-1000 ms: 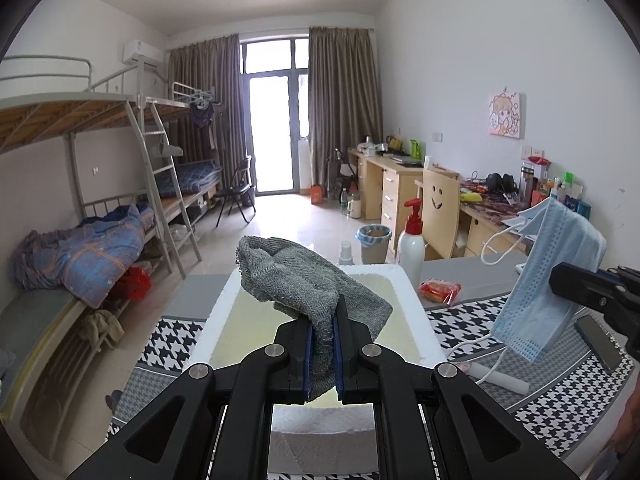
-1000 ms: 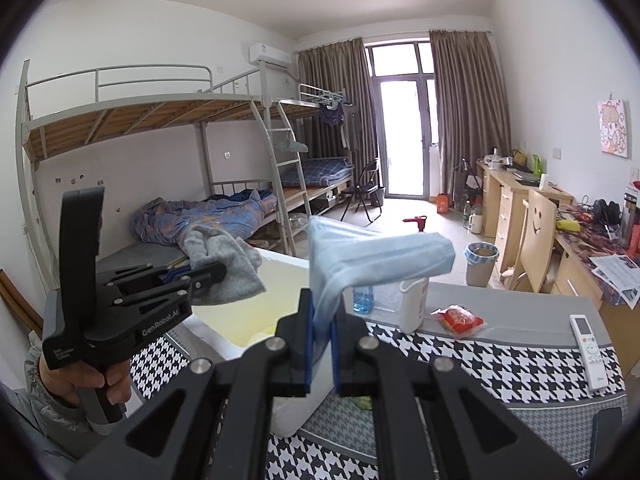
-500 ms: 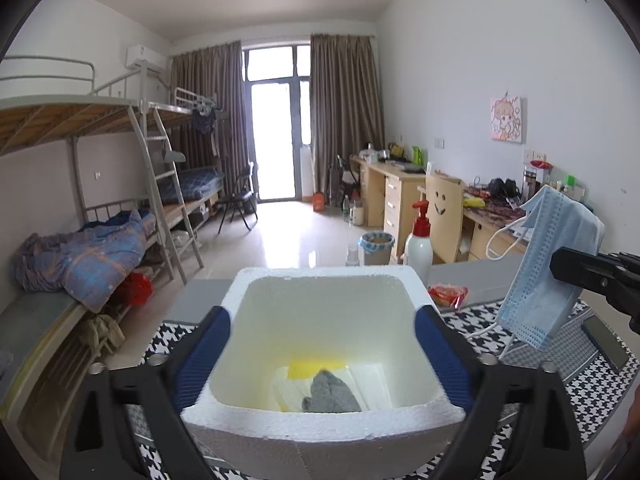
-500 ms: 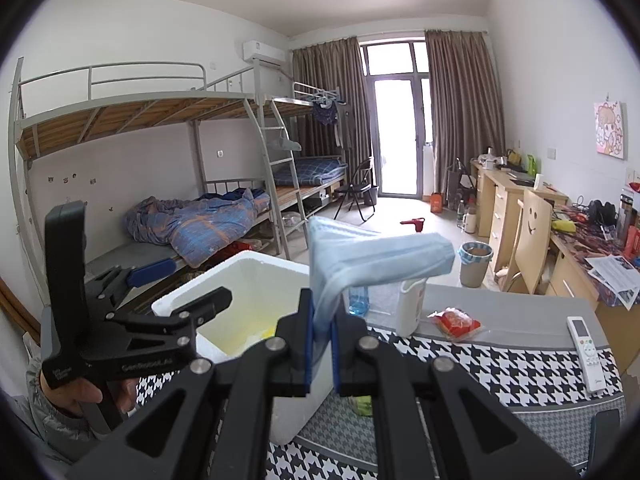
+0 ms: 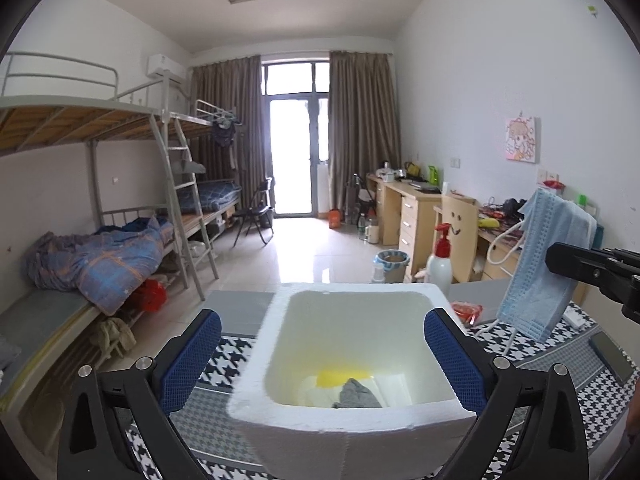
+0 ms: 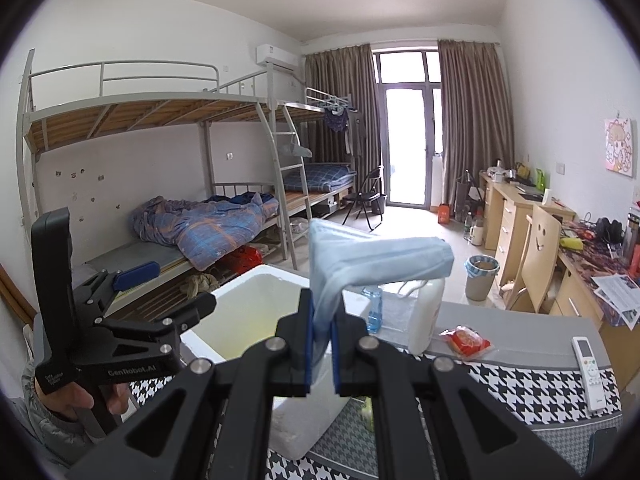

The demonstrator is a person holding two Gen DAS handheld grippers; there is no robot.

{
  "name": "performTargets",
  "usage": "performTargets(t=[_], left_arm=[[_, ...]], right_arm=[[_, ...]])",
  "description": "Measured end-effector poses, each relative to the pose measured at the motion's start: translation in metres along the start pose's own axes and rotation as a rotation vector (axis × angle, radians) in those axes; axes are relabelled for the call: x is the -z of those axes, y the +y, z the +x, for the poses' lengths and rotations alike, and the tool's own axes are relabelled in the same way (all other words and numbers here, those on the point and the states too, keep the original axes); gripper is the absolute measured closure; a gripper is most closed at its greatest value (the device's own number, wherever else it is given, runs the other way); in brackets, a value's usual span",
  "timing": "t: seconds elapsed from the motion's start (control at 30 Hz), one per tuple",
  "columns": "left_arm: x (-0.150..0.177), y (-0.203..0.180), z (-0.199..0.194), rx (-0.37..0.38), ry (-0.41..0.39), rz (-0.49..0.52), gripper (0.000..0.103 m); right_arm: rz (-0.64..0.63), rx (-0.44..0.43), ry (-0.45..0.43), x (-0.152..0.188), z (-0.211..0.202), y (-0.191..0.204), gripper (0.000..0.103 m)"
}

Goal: Organize soft objects
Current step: 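Lower the blue mask into the foam box and open the right tool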

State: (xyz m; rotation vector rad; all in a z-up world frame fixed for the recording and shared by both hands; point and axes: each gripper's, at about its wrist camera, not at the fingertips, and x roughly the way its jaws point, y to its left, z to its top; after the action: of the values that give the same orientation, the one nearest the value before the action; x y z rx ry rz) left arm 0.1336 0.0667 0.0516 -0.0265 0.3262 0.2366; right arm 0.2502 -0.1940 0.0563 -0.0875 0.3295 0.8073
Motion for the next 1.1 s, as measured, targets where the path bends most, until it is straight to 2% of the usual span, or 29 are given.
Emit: performTargets(t=[0.33,0.8,1.1], left_arm=[[0.001,0.019,-0.008,-0.035,-0.018,-0.038,0.001],[0.008,0.038,-0.016,-0.079,-0.024,-0.052,0.001],[0.011,0.047,-0.017,-0.104,-0.016,-0.064,0.001]], right_arm=[[-0.028,-0.006,-0.031,-0.012,-0.004,0.009,0.093],[-0.03,-0.077,0.002,-0.012,0.018,0.016,0.093],[-0.042,-0.128,0.053,-0.01,0.037,0.024,0.093]])
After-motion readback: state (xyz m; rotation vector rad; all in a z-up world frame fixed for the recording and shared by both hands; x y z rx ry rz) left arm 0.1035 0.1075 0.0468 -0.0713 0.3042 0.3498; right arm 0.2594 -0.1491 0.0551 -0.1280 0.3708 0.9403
